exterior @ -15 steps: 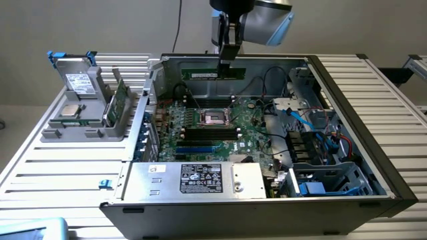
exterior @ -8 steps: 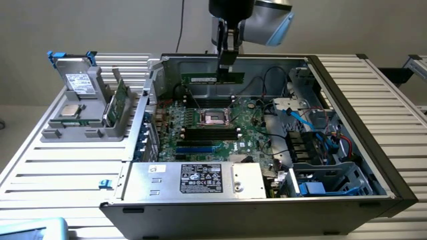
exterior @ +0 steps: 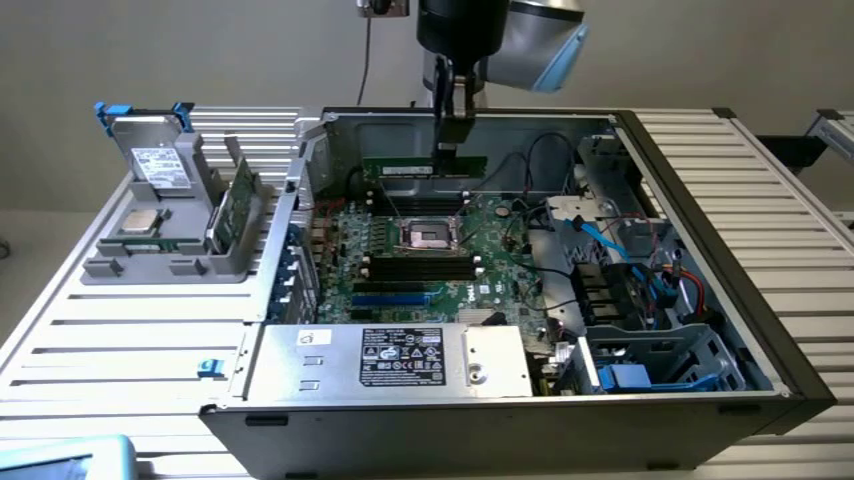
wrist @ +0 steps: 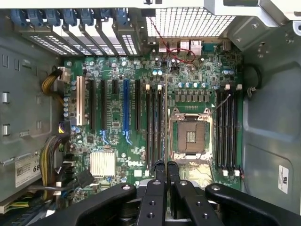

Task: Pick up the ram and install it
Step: 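Insert the ram into the slot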

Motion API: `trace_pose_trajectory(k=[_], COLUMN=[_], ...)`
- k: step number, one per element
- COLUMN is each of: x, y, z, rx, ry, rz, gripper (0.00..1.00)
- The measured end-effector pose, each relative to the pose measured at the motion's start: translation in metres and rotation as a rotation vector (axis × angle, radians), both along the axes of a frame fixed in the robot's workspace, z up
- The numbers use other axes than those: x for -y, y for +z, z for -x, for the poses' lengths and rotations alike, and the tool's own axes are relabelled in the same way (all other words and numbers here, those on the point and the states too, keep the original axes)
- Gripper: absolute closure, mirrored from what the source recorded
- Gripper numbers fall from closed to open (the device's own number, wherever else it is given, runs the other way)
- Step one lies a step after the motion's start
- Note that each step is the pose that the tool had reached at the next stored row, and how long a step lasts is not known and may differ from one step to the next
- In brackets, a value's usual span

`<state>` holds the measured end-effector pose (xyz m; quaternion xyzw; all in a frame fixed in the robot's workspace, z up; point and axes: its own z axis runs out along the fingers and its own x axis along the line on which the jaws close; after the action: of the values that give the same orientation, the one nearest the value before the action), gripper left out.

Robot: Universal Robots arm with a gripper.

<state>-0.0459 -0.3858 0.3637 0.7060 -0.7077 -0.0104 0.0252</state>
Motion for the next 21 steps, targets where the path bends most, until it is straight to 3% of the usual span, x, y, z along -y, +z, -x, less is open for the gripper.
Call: trace_pose_trajectory(k=[21], x=[0.0], y=[-0.0382], z=[0.0], rx=[-0.0001], ry=[0.0], rz=[0.0001], gripper=[0.87])
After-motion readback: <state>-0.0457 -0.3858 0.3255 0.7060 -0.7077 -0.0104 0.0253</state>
